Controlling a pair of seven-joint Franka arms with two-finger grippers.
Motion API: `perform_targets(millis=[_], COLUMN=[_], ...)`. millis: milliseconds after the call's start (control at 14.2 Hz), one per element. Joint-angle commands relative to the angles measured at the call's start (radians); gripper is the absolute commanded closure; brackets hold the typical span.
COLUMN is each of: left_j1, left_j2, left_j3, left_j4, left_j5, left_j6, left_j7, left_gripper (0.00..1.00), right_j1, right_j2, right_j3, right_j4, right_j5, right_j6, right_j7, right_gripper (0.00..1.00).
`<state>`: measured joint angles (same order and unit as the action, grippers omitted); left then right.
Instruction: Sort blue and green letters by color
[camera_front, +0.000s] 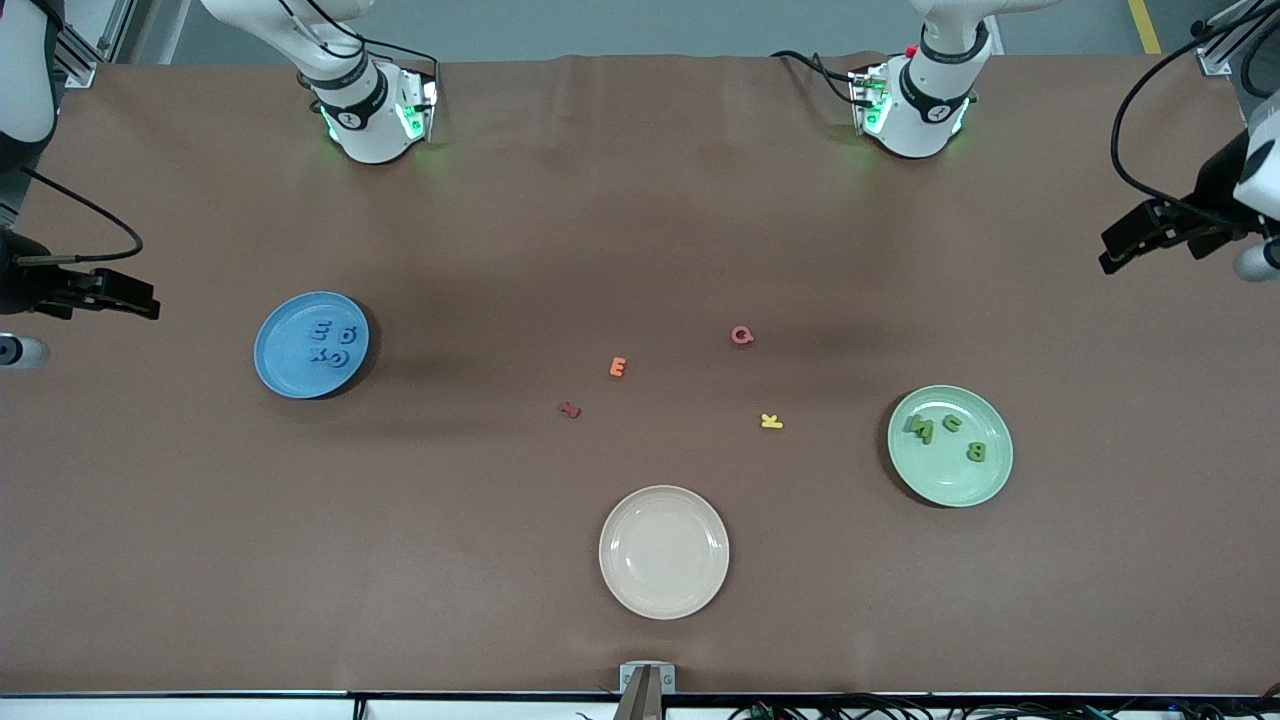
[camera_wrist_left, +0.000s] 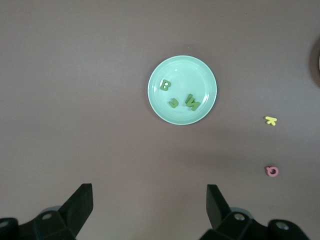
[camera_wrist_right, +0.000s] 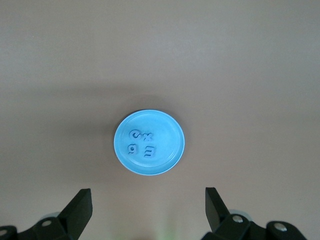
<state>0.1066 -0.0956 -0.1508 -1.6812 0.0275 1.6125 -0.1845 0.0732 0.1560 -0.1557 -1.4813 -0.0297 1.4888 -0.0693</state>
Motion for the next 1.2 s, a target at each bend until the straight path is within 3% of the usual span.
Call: perform_targets(millis=[0,141,636,1131], left_j1=[-0.002,-0.005,-0.004,-0.002], left_j2=[-0.033,-0.024,-0.033,-0.013], left_j3=[0.001,-0.007,-0.021,-0.018], left_j4=[-0.012,0.003,0.009,0.086], left_j5=[-0.014,-0.012,-0.012,-0.017], left_j6=[-0.029,-0.031,-0.055,-0.102], left_j7=[0.023,0.033,0.124,0.120], left_gripper=[0.00,0.00,0.00,0.00], right_j1=[-0.039,-0.101,-0.092,-0.095], right_j2=[-0.027,-0.050,-0.140,-0.236], right_j3=[0.033,0.102,0.102,0.101], right_j4=[0.010,0.010,-0.031,-0.080], right_j5=[0.025,0.025,0.027,0.028], right_j6=[-0.024,-0.031,-0.091,-0.130], right_j7=[0.031,0.028,0.022,0.022], right_gripper=[0.00,0.00,0.00,0.00])
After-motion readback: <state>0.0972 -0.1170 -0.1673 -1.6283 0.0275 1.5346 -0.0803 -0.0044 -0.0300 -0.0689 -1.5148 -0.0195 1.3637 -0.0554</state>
